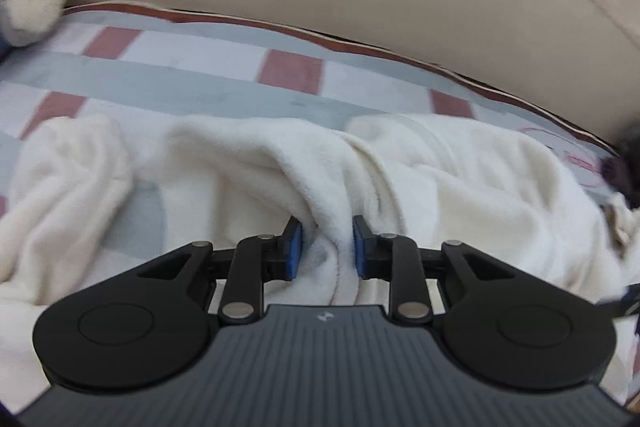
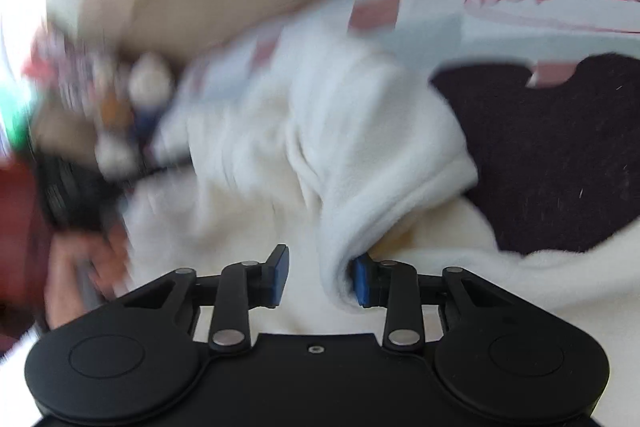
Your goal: Fold clothes
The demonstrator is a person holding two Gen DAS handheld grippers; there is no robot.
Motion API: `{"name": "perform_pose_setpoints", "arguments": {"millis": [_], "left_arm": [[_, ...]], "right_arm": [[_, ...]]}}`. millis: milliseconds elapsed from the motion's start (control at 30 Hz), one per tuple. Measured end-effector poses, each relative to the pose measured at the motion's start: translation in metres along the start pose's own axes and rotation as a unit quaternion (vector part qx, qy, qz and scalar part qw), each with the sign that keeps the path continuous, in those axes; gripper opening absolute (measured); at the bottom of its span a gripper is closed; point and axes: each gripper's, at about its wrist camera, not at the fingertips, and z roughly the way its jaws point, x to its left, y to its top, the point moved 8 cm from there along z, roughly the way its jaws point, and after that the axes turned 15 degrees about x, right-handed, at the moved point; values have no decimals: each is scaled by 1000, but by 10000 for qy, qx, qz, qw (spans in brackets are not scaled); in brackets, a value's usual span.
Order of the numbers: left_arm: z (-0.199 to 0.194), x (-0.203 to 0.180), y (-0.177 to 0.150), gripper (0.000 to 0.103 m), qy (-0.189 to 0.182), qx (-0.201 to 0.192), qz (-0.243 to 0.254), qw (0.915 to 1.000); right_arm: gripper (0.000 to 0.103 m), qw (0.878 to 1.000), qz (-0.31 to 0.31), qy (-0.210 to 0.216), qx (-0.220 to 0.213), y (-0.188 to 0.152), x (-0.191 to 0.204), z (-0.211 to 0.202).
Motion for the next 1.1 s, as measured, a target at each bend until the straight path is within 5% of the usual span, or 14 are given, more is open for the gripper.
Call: {"name": "perform_pose_setpoints", "arguments": {"millis": [100,200,367,467,500,567,667,833,1000,1100], "left_arm": [[-16,9,12,37,271,-304,-143,9991],[-22,18,29,48,461,-578,-162,9971],[23,20,45,56,35,403,61,9992],[32,25,48,59,112,267,-165,9994],[33,25,48,51,124,170,-173,9996],[32,16,50,17,159,8,106,9998],[3,3,55,16,287,-588,396,9971],[-74,4,43,16,-112,-1663,203,9858],[-73,19,-10,16,-63,-1173,69,9931],[-57,34,-36,16,128,-779,-106,9968]], "right_arm": [[55,9937,729,582,-613,20,-12,-26],[66,9861,1353,612,-741,40,-31,-27],[68,9703,2276,407,-715,72,-65,-11],[61,9644,2393,377,-1065,83,-69,-1],[40,9683,2177,245,-1203,86,-63,-4],[36,9736,1740,-18,-1477,92,-50,-11],[34,9853,534,-166,-1614,104,1,-36],[33,9784,-1935,157,-704,42,122,-55],[35,9451,-2951,-758,1181,-59,142,-1],[35,9274,-2920,-1610,1698,-83,114,26]]}}
